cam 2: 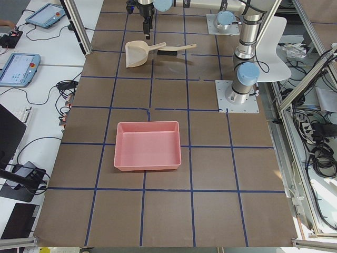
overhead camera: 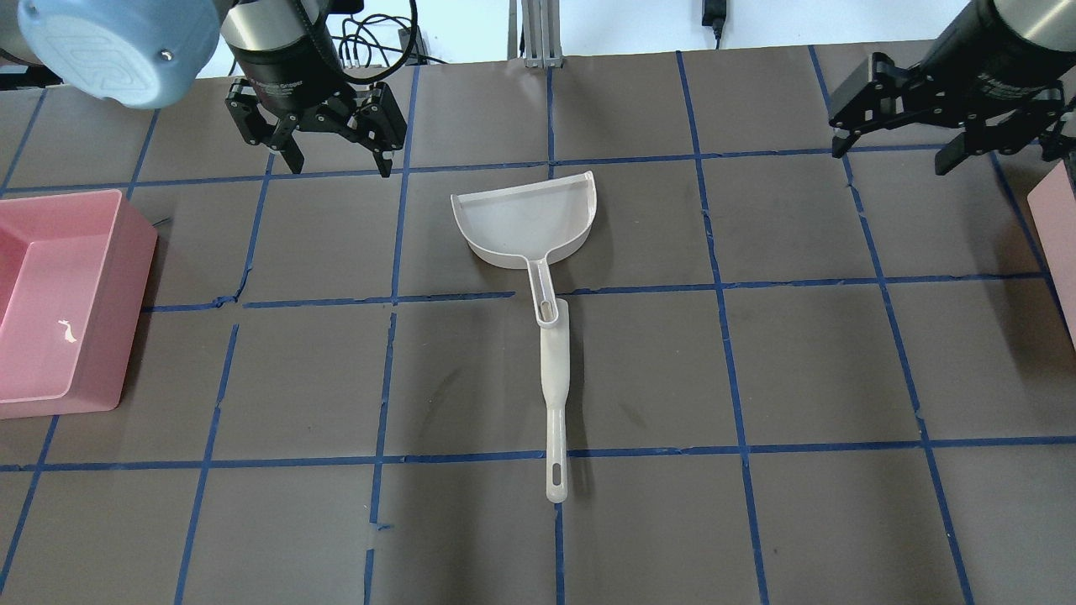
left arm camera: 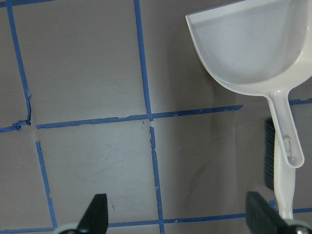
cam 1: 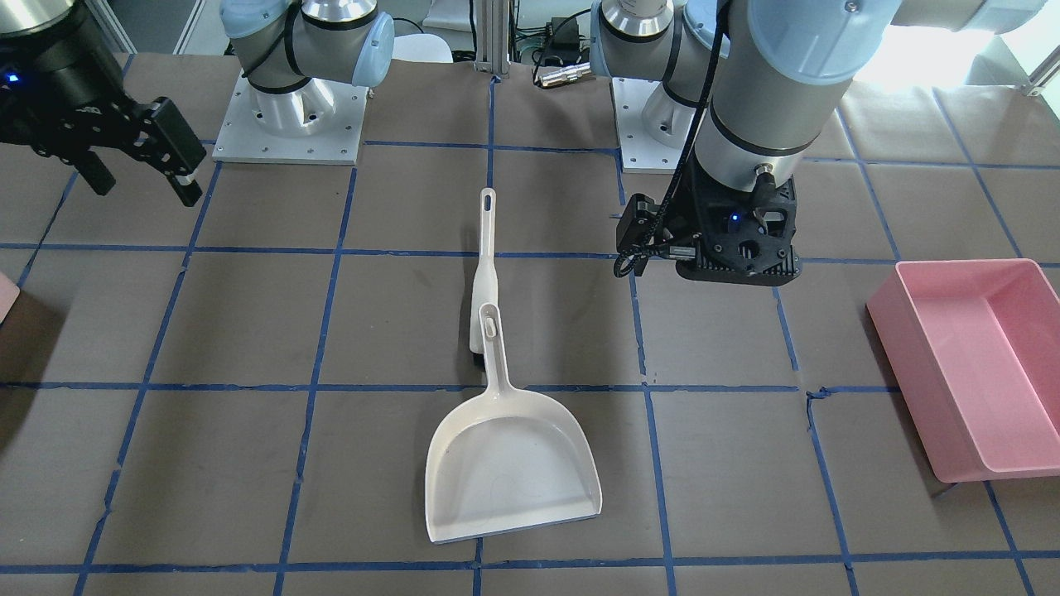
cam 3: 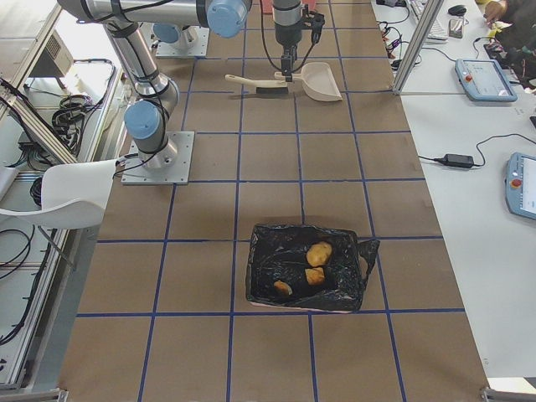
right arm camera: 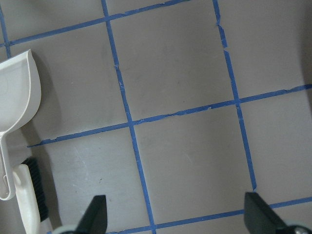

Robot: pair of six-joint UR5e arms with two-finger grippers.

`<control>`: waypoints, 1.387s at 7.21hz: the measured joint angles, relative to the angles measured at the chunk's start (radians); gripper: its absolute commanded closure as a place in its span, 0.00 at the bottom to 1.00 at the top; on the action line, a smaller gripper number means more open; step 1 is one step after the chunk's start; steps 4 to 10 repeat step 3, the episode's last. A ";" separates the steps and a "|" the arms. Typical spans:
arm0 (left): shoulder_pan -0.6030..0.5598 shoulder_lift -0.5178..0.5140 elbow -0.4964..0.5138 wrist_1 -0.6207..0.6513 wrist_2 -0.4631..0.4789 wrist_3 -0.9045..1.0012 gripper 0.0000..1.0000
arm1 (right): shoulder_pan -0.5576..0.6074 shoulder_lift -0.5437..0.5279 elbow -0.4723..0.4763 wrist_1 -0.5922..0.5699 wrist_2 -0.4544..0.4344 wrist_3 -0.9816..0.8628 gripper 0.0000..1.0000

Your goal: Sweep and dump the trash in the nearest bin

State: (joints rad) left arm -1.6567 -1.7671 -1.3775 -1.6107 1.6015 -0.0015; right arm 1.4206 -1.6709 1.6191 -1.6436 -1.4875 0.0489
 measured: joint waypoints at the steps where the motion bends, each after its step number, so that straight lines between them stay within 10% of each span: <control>1: 0.000 0.000 0.000 0.000 0.000 0.000 0.00 | 0.035 0.003 0.002 -0.004 0.000 0.018 0.00; 10: 0.000 0.000 0.000 0.001 0.000 0.000 0.00 | 0.057 0.004 0.005 -0.005 0.000 0.029 0.00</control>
